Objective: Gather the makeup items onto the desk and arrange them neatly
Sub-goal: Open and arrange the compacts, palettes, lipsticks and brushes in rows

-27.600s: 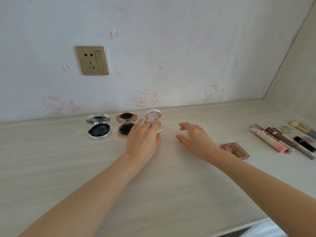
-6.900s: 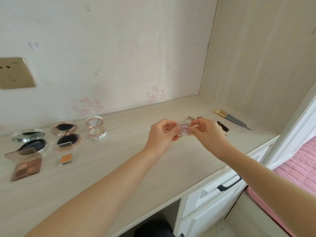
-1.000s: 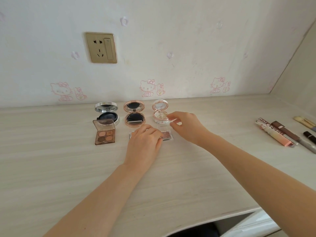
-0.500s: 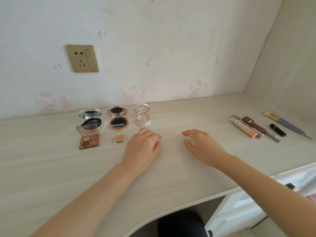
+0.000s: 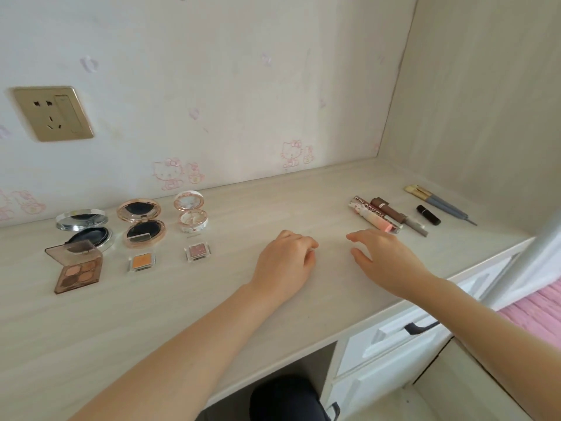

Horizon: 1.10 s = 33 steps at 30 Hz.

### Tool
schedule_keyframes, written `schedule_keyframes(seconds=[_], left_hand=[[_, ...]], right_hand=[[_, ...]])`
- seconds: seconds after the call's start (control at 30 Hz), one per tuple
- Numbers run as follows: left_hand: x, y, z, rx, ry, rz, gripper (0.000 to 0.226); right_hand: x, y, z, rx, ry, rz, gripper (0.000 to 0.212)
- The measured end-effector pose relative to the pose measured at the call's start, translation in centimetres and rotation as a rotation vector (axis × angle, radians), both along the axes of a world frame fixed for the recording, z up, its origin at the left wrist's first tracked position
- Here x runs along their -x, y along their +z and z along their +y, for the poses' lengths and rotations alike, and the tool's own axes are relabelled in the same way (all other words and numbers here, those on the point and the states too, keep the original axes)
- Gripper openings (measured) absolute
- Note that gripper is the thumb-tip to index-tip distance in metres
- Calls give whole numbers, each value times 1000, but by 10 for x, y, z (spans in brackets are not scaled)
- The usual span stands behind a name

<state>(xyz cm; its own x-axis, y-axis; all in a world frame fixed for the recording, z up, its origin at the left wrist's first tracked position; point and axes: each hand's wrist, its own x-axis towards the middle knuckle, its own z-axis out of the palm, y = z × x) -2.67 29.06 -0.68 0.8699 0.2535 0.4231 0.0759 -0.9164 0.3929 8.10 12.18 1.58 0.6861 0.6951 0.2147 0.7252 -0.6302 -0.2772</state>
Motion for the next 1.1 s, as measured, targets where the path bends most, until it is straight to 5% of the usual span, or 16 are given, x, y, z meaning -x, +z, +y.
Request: schedule_keyframes(seconds=[0.67, 1.1], left_hand=[[-225, 14, -36, 213, -16, 187, 36], [-238, 10, -38, 169, -21, 204, 28]], right_hand=[[-140, -3, -42, 29, -196, -68, 32], [-148, -15, -46, -56, -139, -93, 23]])
